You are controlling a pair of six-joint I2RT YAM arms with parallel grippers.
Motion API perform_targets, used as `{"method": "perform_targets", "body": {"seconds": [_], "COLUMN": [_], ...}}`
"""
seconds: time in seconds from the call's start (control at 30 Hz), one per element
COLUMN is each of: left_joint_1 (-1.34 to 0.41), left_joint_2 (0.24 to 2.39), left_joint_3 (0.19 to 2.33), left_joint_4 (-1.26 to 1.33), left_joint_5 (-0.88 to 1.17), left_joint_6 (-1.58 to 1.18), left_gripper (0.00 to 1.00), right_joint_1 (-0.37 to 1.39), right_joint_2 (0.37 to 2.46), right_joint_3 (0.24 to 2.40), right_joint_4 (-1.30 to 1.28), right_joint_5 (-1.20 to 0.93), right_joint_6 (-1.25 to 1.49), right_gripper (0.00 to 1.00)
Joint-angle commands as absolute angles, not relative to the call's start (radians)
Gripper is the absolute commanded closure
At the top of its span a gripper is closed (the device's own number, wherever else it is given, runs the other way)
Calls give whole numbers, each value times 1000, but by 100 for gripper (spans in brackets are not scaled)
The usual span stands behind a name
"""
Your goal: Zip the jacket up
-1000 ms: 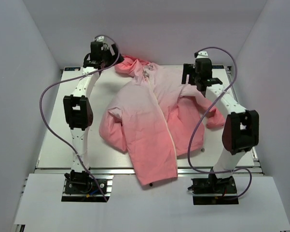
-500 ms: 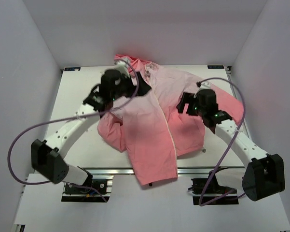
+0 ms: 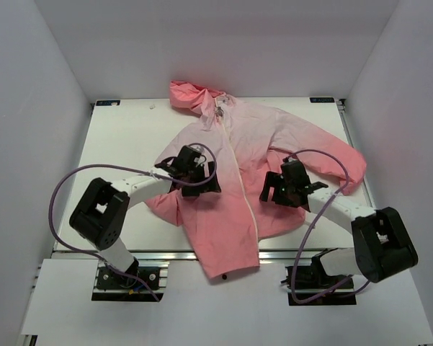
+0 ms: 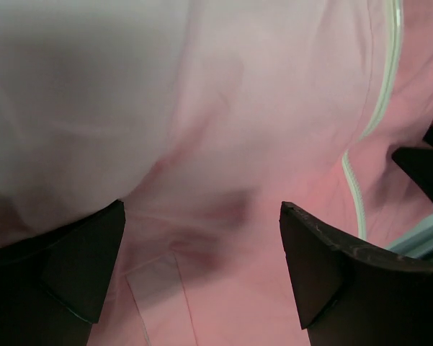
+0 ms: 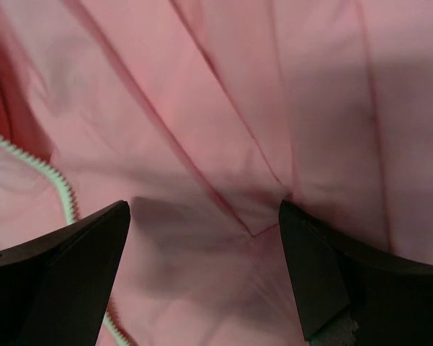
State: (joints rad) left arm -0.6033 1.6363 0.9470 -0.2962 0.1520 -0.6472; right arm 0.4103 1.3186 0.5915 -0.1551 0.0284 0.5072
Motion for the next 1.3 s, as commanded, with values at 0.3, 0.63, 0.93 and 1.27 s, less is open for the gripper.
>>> {"method": "perform_targets", "body": {"seconds": [0.3, 0.63, 0.93, 1.27], "left_joint_1": [-258, -183, -163, -170], "left_joint_2": [1919, 2172, 1903, 1385], "left_joint_3": [1125, 1671, 1602, 1143], "left_joint_4": [-235, -281, -330, -357], "left_joint_5": [119, 167, 394, 376], "left_joint_6": [-556, -350, -368, -518], "left_gripper": [2, 2, 2, 2], "right_joint_1": [327, 287, 430, 801], "right_joint_2": [1612, 1640, 1376, 1344], "right_joint_3": [788, 1039, 905, 798], "right_joint_4": [-239, -170, -202, -325], "right_joint_5": [302, 284, 164, 175], "right_joint_6": [514, 377, 235, 318], "right_gripper": [11, 11, 11, 18]}}
